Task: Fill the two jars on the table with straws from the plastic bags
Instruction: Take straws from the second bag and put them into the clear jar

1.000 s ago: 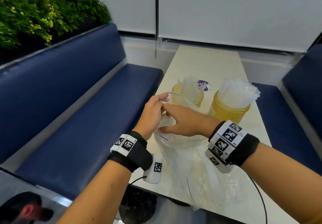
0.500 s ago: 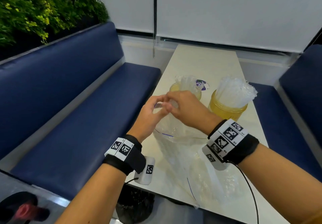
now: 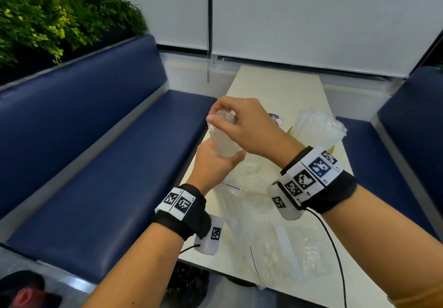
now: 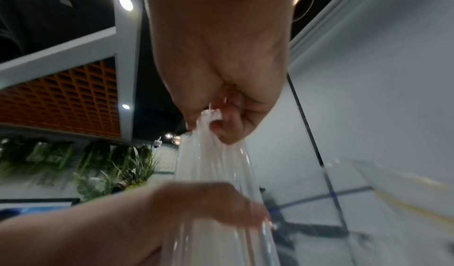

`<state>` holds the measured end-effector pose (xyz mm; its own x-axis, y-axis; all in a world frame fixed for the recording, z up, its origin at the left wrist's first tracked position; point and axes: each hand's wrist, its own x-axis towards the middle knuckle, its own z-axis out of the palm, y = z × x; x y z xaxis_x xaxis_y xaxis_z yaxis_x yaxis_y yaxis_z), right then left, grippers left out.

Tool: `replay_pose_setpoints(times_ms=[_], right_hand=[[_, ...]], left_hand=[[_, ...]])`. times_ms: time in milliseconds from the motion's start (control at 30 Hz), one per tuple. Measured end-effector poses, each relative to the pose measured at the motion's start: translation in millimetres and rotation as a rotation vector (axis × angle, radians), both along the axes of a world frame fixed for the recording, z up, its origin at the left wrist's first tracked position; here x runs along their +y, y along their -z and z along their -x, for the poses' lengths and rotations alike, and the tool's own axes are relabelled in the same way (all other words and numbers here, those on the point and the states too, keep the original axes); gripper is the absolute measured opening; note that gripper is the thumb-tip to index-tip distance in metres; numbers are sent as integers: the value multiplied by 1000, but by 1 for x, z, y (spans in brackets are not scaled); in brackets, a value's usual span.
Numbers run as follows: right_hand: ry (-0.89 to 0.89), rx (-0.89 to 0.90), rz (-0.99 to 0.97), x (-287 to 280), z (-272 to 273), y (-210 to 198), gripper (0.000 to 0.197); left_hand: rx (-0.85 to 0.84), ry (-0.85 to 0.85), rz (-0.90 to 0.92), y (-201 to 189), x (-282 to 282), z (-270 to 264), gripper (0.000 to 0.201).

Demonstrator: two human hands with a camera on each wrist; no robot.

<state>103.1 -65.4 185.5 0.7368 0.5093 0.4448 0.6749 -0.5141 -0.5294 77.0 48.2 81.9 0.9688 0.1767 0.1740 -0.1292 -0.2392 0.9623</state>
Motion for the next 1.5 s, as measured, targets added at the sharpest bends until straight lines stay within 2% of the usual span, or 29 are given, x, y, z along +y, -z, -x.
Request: replay_pose_setpoints(times_ms=[67, 133, 167, 200, 267, 300, 400, 467, 533, 600, 700, 767, 833, 900, 933, 967, 1033, 1167, 1300, 1433, 1500], right_hand=[[85, 78, -110, -2, 4, 4, 47], [184, 164, -153, -2, 6, 13, 77], [207, 210, -145, -2, 6, 18, 84], [210, 256, -125, 0, 6, 24, 82], [192, 344, -87, 3, 6, 35, 55], [178, 365, -90, 6, 7, 40, 46], [160, 321, -184, 14, 10, 54, 31], [196, 264, -242, 18, 10, 57, 22], [216, 268, -353, 19, 8, 52, 14], [187, 288, -466, 18, 6, 37, 11], [161, 276, -559, 15, -1, 3, 15], [153, 261, -628, 12, -9, -22, 14], [116, 255, -738, 8, -18, -47, 6], [91, 237, -845, 2, -30, -68, 14], [77, 226, -885, -2, -37, -76, 11], [69, 209, -910, -7, -45, -83, 7], [102, 161, -924, -13, -64, -89, 14], [201, 129, -887, -13, -105, -68, 27], [223, 223, -781, -6, -139, -22, 30], [255, 275, -719, -6, -161, 24, 52], [257, 280, -687, -9, -168, 43, 54]], left_hand=[[-24, -21, 13, -2, -1, 0, 30], [-87, -20, -8, -7, -3, 3, 30], [-128, -21, -38, -9, -4, 3, 30], [-151, -26, -73, -11, -5, 2, 24], [-119, -51, -164, -12, -8, -1, 9], [-89, -73, -203, -11, -9, -2, 10], [-85, -95, -162, -6, -6, -3, 8], [-50, -66, -209, -5, -3, -2, 6], [47, -11, -180, -1, 0, -1, 32], [98, 23, -168, 5, 5, 0, 63], [110, 38, -207, 9, 10, 4, 78], [100, 42, -229, 8, 13, 7, 76], [83, 42, -244, 6, 17, 11, 66], [70, 32, -239, 8, 23, 14, 60], [65, 25, -242, 10, 26, 14, 61], [58, 18, -250, 12, 29, 14, 61], [58, 7, -260, 15, 34, 13, 60], [52, -6, -236, 17, 41, 11, 54], [41, -11, -211, 15, 45, 5, 45], [34, -16, -190, 13, 47, 1, 41], [25, -11, -185, 13, 48, 2, 38]])
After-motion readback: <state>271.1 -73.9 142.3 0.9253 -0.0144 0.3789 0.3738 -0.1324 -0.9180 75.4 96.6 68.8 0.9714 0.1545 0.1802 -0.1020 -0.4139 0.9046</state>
